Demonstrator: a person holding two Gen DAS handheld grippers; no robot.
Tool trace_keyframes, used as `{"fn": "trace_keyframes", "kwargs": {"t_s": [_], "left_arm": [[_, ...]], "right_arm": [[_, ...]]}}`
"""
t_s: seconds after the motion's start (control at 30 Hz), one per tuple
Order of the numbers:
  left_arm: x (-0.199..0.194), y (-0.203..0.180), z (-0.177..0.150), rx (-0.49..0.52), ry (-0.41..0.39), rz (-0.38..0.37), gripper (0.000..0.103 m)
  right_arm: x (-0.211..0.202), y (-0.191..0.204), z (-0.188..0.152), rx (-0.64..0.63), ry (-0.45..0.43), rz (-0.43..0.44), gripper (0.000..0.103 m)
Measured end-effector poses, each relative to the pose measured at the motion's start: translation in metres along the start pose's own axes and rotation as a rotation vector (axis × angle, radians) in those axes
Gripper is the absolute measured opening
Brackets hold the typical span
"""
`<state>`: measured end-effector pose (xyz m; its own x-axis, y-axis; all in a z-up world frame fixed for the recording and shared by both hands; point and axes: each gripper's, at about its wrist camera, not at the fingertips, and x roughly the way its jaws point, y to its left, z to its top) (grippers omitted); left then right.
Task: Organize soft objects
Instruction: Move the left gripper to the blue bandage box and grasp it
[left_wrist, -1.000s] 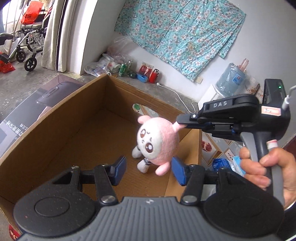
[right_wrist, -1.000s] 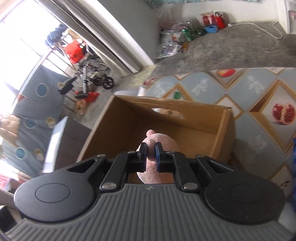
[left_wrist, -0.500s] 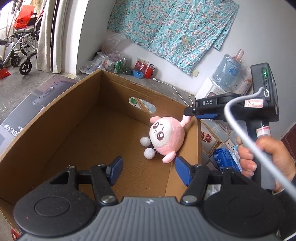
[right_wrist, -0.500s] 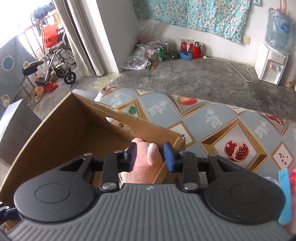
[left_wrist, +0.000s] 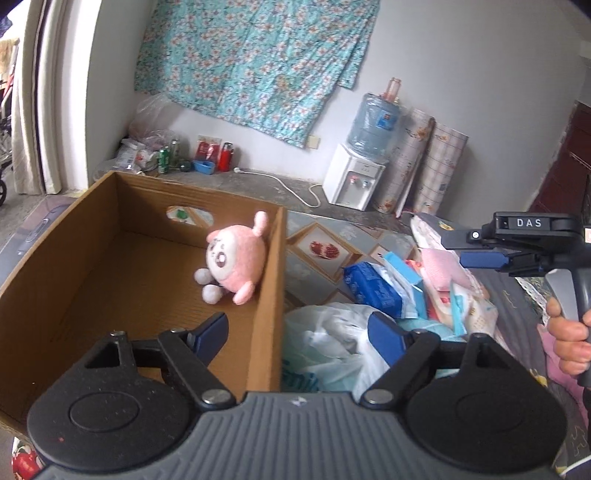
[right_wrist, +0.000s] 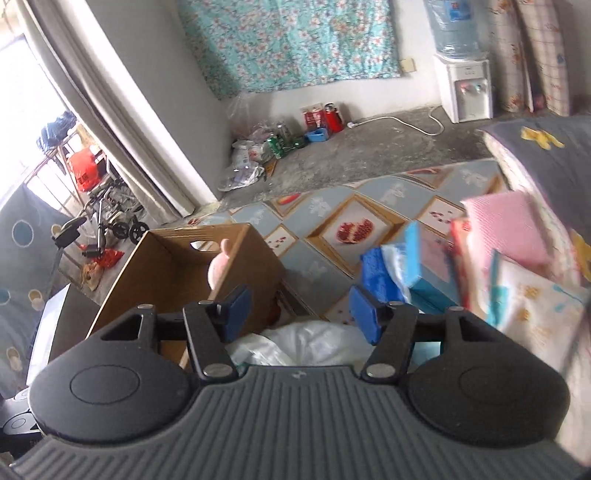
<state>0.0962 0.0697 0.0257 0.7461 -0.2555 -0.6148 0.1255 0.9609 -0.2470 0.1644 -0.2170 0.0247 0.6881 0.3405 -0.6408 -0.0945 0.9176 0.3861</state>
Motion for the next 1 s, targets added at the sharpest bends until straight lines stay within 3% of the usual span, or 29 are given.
{"fn": "trace_keyframes", "kwargs": {"t_s": [0.23, 0.43, 0.67, 0.87, 1.0], "left_arm": [[0.012, -0.061, -0.028, 0.125, 0.035, -0.09, 0.087], [0.033, -0.092, -0.038, 0.176, 0.069, -0.13, 0.087], [0.057, -0.101, -0.01, 0.218, 0.071, -0.058, 0.081], [0.105, -0.098, 0.034, 0.24, 0.159, 0.048, 0.058], [0.14, -0.095, 0.059, 0.197, 0.221, 0.002, 0.05]], "right_arm": [[-0.07, -0.07, -0.049, 0.074, -0.036, -0.111, 0.06], [-0.08, -0.09, -0.062, 0.104, -0.018, -0.119, 0.06], [-0.042, -0.059, -0.026, 0.048, -0.022, -0.038, 0.059], [0.016, -0.048, 0.021, -0.018, 0.002, -0.056, 0.056], [0.05, -0.056, 0.048, -0.012, 0.015, -0.076, 0.049]]}}
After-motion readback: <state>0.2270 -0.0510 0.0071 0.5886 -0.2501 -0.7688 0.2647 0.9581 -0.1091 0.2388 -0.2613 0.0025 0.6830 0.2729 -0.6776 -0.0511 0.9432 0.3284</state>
